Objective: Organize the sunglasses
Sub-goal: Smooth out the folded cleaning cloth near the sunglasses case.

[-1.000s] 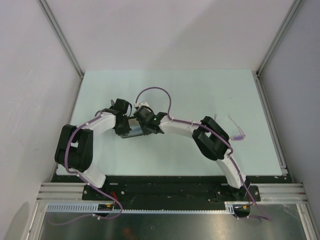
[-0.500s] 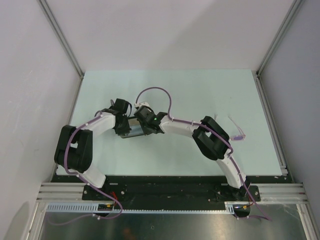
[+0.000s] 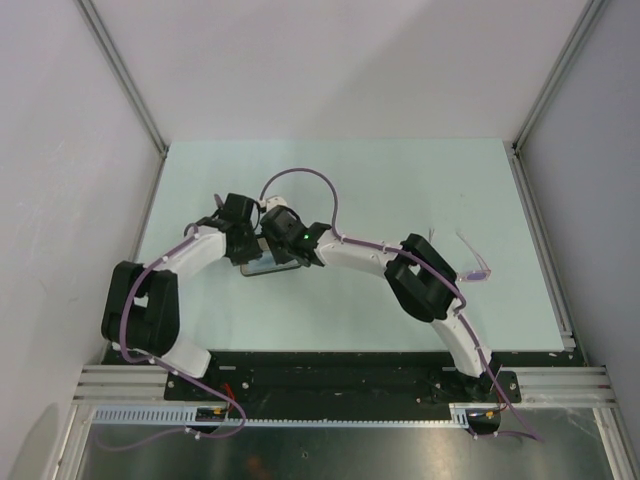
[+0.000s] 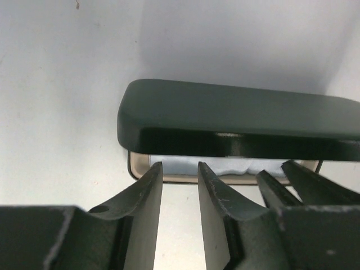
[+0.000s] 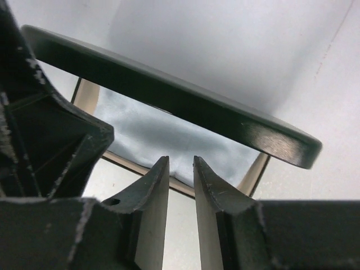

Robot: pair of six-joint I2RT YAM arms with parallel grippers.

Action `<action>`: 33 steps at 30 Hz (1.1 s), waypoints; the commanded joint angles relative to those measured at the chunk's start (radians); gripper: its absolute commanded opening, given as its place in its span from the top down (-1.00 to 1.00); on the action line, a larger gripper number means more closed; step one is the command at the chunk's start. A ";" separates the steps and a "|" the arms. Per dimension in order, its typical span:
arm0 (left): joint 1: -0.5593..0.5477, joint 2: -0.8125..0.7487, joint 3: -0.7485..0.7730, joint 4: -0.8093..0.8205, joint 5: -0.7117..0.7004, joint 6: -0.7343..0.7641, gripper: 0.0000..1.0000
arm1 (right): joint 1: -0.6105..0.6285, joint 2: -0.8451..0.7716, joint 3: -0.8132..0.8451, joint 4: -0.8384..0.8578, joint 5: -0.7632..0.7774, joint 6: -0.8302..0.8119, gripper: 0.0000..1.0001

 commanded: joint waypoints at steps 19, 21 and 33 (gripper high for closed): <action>0.046 0.124 -0.056 0.081 0.037 -0.110 0.32 | 0.003 0.032 -0.107 0.128 0.106 -0.034 0.21; 0.052 0.129 -0.066 0.081 0.042 -0.113 0.33 | 0.001 0.014 -0.122 0.131 0.112 -0.032 0.13; 0.064 0.132 -0.065 0.081 0.045 -0.108 0.33 | -0.019 -0.020 -0.159 0.106 0.114 -0.003 -0.10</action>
